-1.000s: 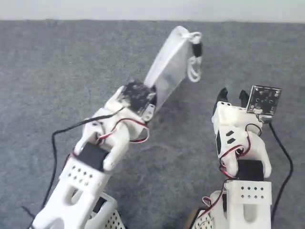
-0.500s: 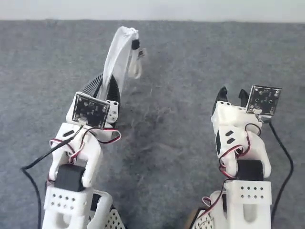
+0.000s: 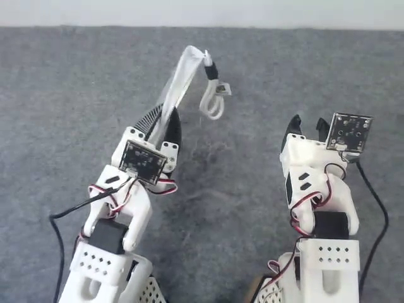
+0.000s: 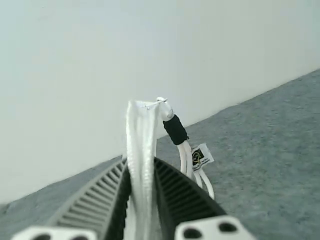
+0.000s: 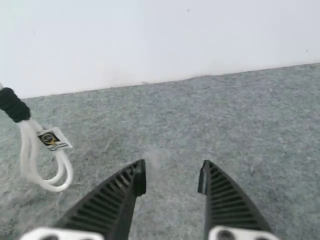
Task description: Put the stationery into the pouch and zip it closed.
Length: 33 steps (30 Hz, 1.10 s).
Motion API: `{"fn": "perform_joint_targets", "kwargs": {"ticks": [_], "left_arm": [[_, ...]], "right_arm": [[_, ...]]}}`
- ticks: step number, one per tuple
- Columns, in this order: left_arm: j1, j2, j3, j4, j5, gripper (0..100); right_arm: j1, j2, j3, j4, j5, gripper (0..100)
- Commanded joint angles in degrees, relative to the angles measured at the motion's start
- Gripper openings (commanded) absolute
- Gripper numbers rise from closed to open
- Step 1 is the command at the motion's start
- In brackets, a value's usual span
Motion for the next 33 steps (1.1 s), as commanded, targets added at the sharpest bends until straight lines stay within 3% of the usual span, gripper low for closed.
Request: {"fn": "perform_joint_targets", "kwargs": {"ticks": [1, 4, 9, 17, 30, 33], "left_arm": [[1.67, -1.05, -0.57, -1.67, 1.23, 3], [2.90, -1.14, -0.04, -1.14, 1.93, 9], [2.81, -1.41, -1.36, 1.23, 14.42, 16], [2.81, -1.41, -7.78, 11.25, 24.00, 22], [3.16, -1.49, -9.71, 12.57, 32.00, 25], [3.25, -1.49, -12.00, 16.09, 32.09, 25]], "right_arm": [[-0.04, -0.66, -0.35, -0.92, -0.44, 16.2], [0.04, -0.66, -0.35, -0.84, -0.44, 16.2], [0.22, -0.66, -0.35, -0.84, -0.44, 16.2], [0.31, -0.66, -0.26, -0.92, -0.35, 16.2], [0.31, -0.66, -0.26, -0.92, -0.35, 16.2], [0.31, -0.66, -0.26, -1.01, -0.35, 16.2]]}}
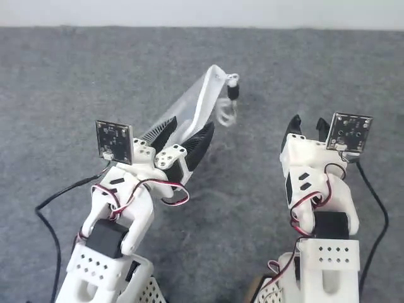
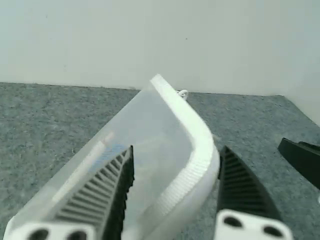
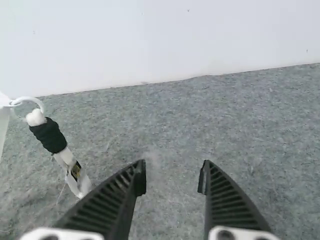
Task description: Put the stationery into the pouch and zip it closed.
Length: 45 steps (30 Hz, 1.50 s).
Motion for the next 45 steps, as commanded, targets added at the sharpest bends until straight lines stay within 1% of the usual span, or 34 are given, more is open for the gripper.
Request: {"fn": "perform_joint_targets", "kwargs": {"ticks": [1, 3, 6, 13, 16, 18, 20, 22, 24, 26, 29, 33, 36, 39, 45], "left_arm": [[0.26, -1.58, -6.99, 4.48, 1.05, 25], [0.26, -1.58, -9.01, 7.56, 1.05, 25], [0.26, -1.58, -10.42, 9.58, 1.05, 25], [-0.44, -1.58, -10.24, 9.23, 0.97, 25], [-2.46, -1.58, -9.01, 6.86, 0.97, 24], [-3.52, -1.58, -7.25, 3.43, 0.97, 19], [-3.69, -1.58, -5.85, 0.35, 0.44, 11], [-3.43, -1.58, -5.49, -1.14, -2.55, 5], [-3.25, -1.58, -5.41, -1.23, -5.19, 1], [-3.25, -1.58, -5.41, -1.23, -5.10, 1], [-3.34, -1.58, -5.41, -1.23, -5.01, 1], [-3.69, -1.58, -5.49, -2.64, -5.27, 1], [-3.69, -1.58, -5.32, -3.69, -5.54, 1], [-3.96, -1.58, -5.14, -3.43, -5.71, 1], [-11.78, -1.58, -5.14, -3.43, -6.42, 1]], "right_arm": [[0.31, -0.66, -0.26, -1.10, -0.35, 16.2], [0.31, -0.66, -0.26, -1.10, -0.35, 16.2], [0.31, -0.66, -0.26, -1.10, -0.35, 16.2], [0.31, -0.66, 0.26, -1.27, -0.35, 16.2], [0.13, -0.66, 0.26, -1.27, -0.35, 16.1], [-0.04, -0.66, 0.26, -1.19, -0.35, 14.2], [-0.04, -0.75, 0.26, -1.19, -0.35, 9.3], [-0.04, -1.10, 0.26, -1.19, -0.18, 5.2], [0.13, -1.19, 0.09, -1.19, 0.53, 3.2], [0.22, -1.27, 0.09, -1.19, 2.02, 2.0], [0.22, -3.21, 0.26, -0.92, 2.29, 0.6], [0.31, -10.59, 1.67, -0.75, 2.73, 0.6], [-0.13, -16.57, 4.22, -1.19, 5.63, 0.6], [-0.13, -21.05, 6.15, -2.77, 6.77, 0.6], [-0.13, -28.26, 8.00, -3.47, 7.03, 0.6]]}}
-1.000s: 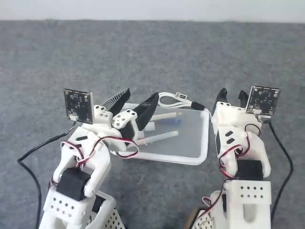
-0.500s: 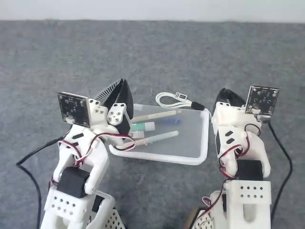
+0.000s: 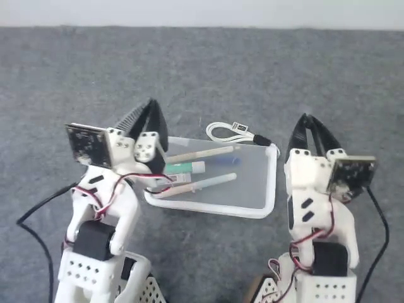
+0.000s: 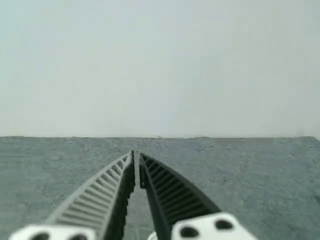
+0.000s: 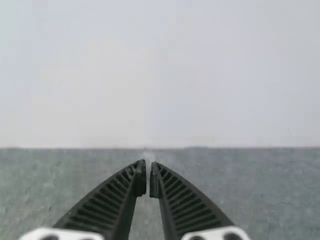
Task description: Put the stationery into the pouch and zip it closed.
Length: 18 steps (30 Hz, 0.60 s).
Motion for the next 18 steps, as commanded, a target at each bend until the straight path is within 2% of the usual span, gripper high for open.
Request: {"fn": "perform_joint_targets", "kwargs": {"ticks": [1, 6, 11, 14, 18], "left_arm": [[-4.22, -1.23, -0.31, -1.58, -0.53, 1], [-8.53, -4.75, 2.07, -1.58, -0.44, 1], [-9.05, -20.66, 7.87, -1.67, -0.44, 1], [-9.05, -29.98, 12.53, -1.49, -0.79, 1], [-10.29, -27.96, 13.67, -1.32, -0.79, 1]], "right_arm": [[-0.31, -4.00, 0.18, -0.92, 0.97, 0.6], [-0.31, -7.87, 4.57, -1.45, 1.05, 0.6], [0.04, -11.12, 8.70, -1.45, 1.49, 0.9], [0.04, -10.86, 9.58, -1.19, 4.40, 0.9], [0.22, -10.86, 10.81, -0.48, 6.95, 0.7]]}}
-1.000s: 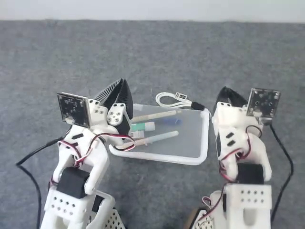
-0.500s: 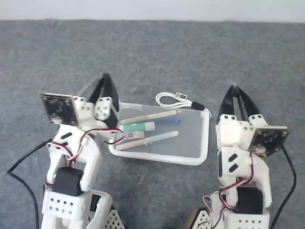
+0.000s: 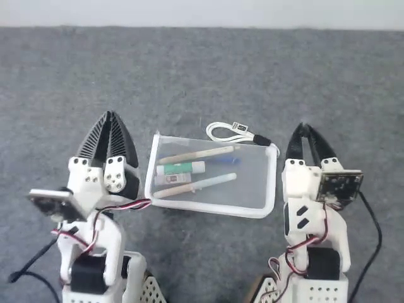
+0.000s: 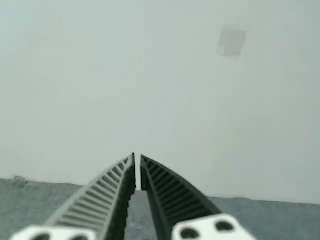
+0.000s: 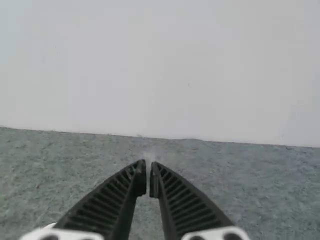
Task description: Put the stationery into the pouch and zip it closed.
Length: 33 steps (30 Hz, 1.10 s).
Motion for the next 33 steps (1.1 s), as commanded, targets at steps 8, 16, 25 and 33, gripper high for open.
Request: {"fn": "perform_joint_targets", "kwargs": {"ticks": [8, 16, 25, 33], "left_arm": [[-7.21, -1.41, 0.04, 8.00, -9.41, 1], [-10.46, -1.41, 7.43, 12.13, -12.13, 1], [-10.55, -1.41, 16.57, 12.04, -12.22, 1], [-10.46, -1.23, 20.44, 12.48, -12.13, 1]], "right_arm": [[4.44, -0.84, 0.44, 5.93, 2.99, 0.8], [2.68, -0.84, 10.11, 7.78, 3.08, 7.6], [2.24, -0.84, 13.19, 10.07, 2.73, 5.9], [2.51, -0.84, 13.19, 20.70, 2.64, 0.9]]}}
